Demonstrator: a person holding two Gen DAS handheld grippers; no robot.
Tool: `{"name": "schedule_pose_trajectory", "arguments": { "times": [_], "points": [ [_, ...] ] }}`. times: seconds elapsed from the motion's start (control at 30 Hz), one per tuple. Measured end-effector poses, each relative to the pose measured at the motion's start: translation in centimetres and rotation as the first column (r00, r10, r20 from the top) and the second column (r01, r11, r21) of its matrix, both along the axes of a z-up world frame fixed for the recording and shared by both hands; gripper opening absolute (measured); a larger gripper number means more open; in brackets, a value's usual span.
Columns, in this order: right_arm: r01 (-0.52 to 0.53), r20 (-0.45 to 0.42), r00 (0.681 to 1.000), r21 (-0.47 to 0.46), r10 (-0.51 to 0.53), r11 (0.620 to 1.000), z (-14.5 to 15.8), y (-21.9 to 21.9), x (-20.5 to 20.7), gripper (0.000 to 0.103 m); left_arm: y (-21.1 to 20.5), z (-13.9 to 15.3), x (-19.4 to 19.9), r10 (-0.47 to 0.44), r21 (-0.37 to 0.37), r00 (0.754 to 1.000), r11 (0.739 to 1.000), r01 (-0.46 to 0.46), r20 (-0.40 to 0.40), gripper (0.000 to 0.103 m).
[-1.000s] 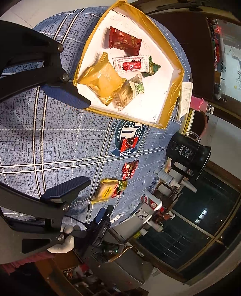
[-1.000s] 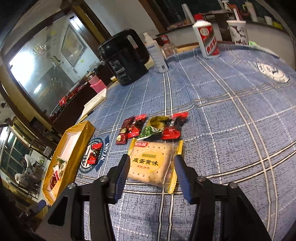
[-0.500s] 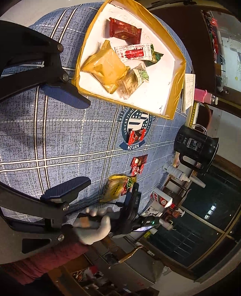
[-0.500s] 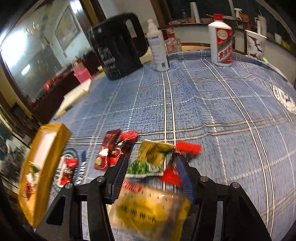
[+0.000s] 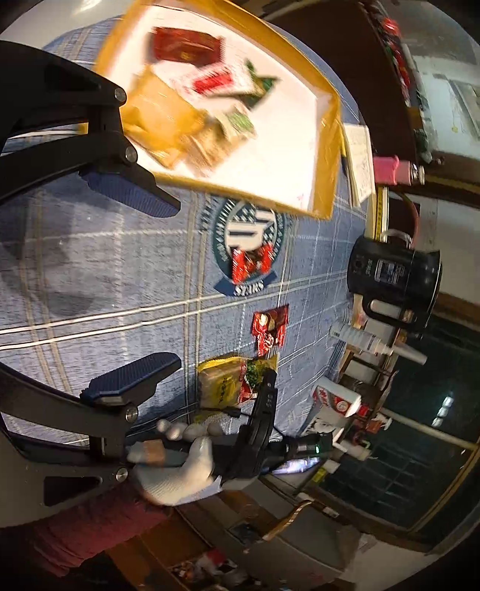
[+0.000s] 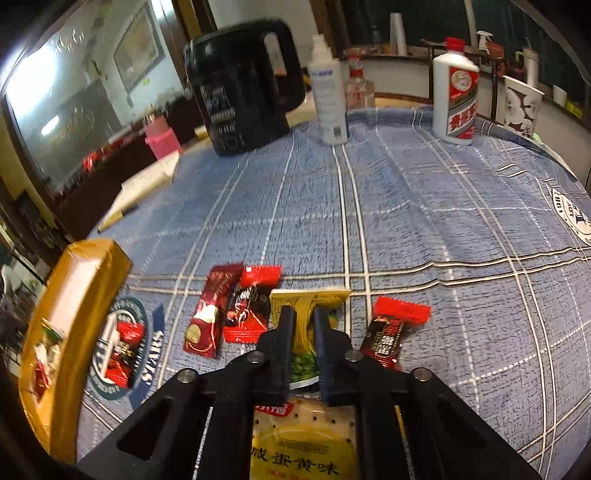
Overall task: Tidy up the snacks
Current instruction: 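Grasp a red candy with the left tool while the right grasps another red candy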
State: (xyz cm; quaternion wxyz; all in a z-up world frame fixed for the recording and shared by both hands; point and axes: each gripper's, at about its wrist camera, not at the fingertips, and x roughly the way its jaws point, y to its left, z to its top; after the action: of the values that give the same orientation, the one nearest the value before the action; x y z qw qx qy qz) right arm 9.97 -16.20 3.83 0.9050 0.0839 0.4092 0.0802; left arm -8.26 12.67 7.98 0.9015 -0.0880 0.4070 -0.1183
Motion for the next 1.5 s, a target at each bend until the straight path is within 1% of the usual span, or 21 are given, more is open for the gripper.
{"name": "schedule_pose_trajectory", "arguments": {
  "times": [0.1, 0.2, 0.23, 0.27, 0.3, 0.37, 0.4, 0.43, 0.53, 0.7, 0.73, 0.77, 0.8, 0.87, 0.9, 0.97, 1.1, 1.17, 1.3, 1.4, 1.5],
  "points": [
    [0.003, 0.024, 1.000, 0.074, -0.005, 0.997, 0.4, -1.1, -0.8, 0.009, -1.5, -0.2, 2.8, -0.039, 0.035, 0.999, 0.999, 0.039, -0.007, 0.076],
    [-0.014, 0.038, 0.999, 0.182, 0.008, 0.983, 0.2, -2.5, -1.9, 0.008, -2.5, -0.8, 6.0, -0.069, 0.047, 0.997, 0.996, 0.071, -0.031, 0.076],
    [-0.021, 0.043, 0.999, 0.202, 0.013, 0.979, 0.1, -2.8, -2.2, 0.003, -2.8, -1.2, 7.3, -0.069, 0.060, 0.996, 0.996, 0.072, -0.051, 0.076],
    [-0.029, 0.046, 0.999, 0.217, 0.019, 0.976, 0.1, -3.0, -2.3, 0.001, -3.1, -1.7, 8.8, -0.069, 0.079, 0.995, 0.994, 0.075, -0.073, 0.076],
    [-0.035, 0.049, 0.999, 0.228, 0.024, 0.973, 0.1, -3.1, -2.5, 0.001, -3.4, -2.1, 9.7, -0.068, 0.100, 0.994, 0.992, 0.077, -0.085, 0.075],
    [-0.048, 0.062, 0.997, 0.243, 0.034, 0.969, 0.4, -3.3, -2.8, 0.001, -3.8, -3.1, 11.8, -0.039, 0.169, 0.994, 0.984, 0.056, -0.104, 0.068],
    [-0.055, 0.071, 0.997, 0.243, 0.039, 0.968, 0.5, -3.3, -2.9, 0.001, -3.8, -3.6, 12.7, -0.025, 0.188, 0.993, 0.981, 0.047, -0.114, 0.062],
    [-0.061, 0.075, 0.996, 0.243, 0.043, 0.968, 0.6, -3.2, -2.9, 0.001, -3.7, -4.4, 13.7, -0.014, 0.197, 0.990, 0.980, 0.041, -0.137, 0.060],
    [-0.083, 0.093, 0.994, 0.247, 0.061, 0.965, 0.9, -3.0, -3.2, 0.001, -3.3, -5.9, 14.9, 0.024, 0.230, 0.986, 0.973, 0.014, -0.163, 0.060],
    [-0.100, 0.087, 0.993, 0.272, 0.079, 0.957, 0.6, -3.1, -3.1, 0.001, -4.7, -6.7, 15.0, 0.016, 0.352, 0.991, 0.936, 0.033, -0.136, 0.060],
    [-0.096, 0.083, 0.994, 0.280, 0.075, 0.955, 0.5, -3.3, -3.0, 0.001, -5.0, -6.6, 14.7, -0.016, 0.354, 0.993, 0.933, 0.055, -0.113, 0.038],
    [-0.093, 0.081, 0.994, 0.290, 0.073, 0.952, 0.4, -3.5, -3.0, 0.001, -5.1, -6.6, 14.5, -0.055, 0.324, 0.992, 0.942, 0.090, -0.118, 0.023],
    [-0.088, 0.078, 0.995, 0.307, 0.067, 0.947, 0.3, -3.8, -2.9, 0.001, -5.2, -6.5, 14.3, -0.069, 0.314, 0.991, 0.944, 0.102, -0.115, 0.023],
    [-0.062, 0.071, 0.997, 0.368, 0.039, 0.928, 0.0, -5.1, -2.7, 0.003, -5.8, -6.4, 13.9, -0.083, 0.346, 0.991, 0.931, 0.114, -0.102, 0.022],
    [-0.042, 0.066, 0.998, 0.389, 0.017, 0.920, -0.1, -5.9, -2.7, 0.006, -6.0, -6.4, 13.7, -0.092, 0.344, 0.991, 0.931, 0.122, -0.101, 0.022],
    [0.020, 0.053, 0.997, 0.429, -0.047, 0.903, -0.3, -7.9, -2.5, 0.007, -6.2, -6.3, 13.4, -0.100, 0.335, 0.990, 0.933, 0.128, -0.101, 0.022],
    [0.119, 0.010, 0.990, 0.443, -0.138, 0.889, -1.2, -10.9, -1.9, 0.028, -6.4, -6.0, 12.9, -0.107, 0.303, 0.990, 0.944, 0.132, -0.096, 0.022],
    [0.132, -0.010, 0.990, 0.438, -0.141, 0.889, -1.6, -11.3, -1.6, 0.032, -6.7, -5.7, 12.6, -0.112, 0.281, 0.990, 0.951, 0.132, -0.085, 0.022],
    [0.113, -0.028, 0.993, 0.379, -0.111, 0.918, -2.3, -10.1, -0.9, 0.043, -6.9, -4.7, 11.6, -0.124, 0.234, 0.990, 0.963, 0.135, -0.061, 0.022],
    [0.084, -0.026, 0.996, 0.272, -0.079, 0.959, -2.5, -8.0, -0.2, 0.043, -6.8, -3.8, 10.4, -0.128, 0.196, 0.991, 0.971, 0.133, -0.039, 0.022],
    [0.068, -0.021, 0.998, 0.169, -0.065, 0.983, -2.5, -6.2, 0.1, 0.042, -6.6, -3.0, 8.9, -0.123, 0.163, 0.992, 0.979, 0.123, -0.009, 0.022]
  ]
}}
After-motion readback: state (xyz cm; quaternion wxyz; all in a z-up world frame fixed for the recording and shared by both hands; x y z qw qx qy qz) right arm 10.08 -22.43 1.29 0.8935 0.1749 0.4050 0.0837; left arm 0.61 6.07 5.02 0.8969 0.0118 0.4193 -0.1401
